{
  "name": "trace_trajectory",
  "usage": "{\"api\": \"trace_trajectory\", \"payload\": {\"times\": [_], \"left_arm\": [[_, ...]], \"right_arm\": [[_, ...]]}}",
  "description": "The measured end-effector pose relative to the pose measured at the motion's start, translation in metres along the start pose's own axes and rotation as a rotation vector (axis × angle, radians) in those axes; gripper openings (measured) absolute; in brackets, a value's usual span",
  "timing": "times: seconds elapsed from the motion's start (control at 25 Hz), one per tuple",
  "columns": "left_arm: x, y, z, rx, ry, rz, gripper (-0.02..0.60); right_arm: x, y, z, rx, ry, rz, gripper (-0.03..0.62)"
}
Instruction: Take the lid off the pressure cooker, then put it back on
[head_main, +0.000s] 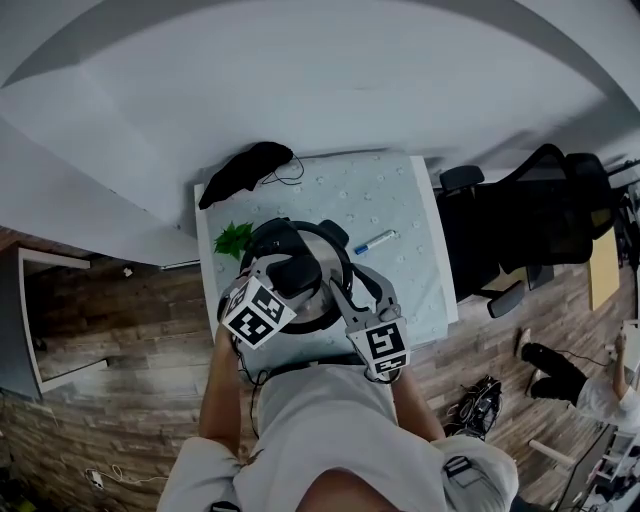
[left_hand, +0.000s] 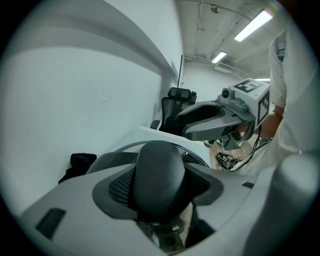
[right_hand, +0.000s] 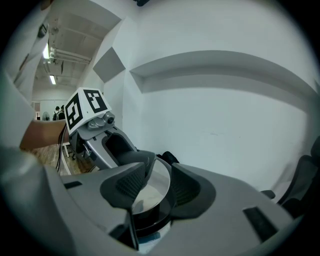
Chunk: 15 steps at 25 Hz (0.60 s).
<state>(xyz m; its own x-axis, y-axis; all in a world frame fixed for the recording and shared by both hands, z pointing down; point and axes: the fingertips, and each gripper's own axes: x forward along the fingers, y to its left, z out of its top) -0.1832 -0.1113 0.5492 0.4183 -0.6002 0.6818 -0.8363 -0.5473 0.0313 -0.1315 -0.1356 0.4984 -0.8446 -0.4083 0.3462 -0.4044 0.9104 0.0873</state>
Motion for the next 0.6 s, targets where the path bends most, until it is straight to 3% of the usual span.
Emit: {"api": "trace_trajectory", "payload": {"times": [0.6], "left_arm": [[0.0002, -0.0015, -0.0005, 0.108, 0.006, -0.102, 0.273]], "right_arm": [[-0.006, 0.0053, -0.0018, 0.01, 0.01, -0.051, 0.167]]}}
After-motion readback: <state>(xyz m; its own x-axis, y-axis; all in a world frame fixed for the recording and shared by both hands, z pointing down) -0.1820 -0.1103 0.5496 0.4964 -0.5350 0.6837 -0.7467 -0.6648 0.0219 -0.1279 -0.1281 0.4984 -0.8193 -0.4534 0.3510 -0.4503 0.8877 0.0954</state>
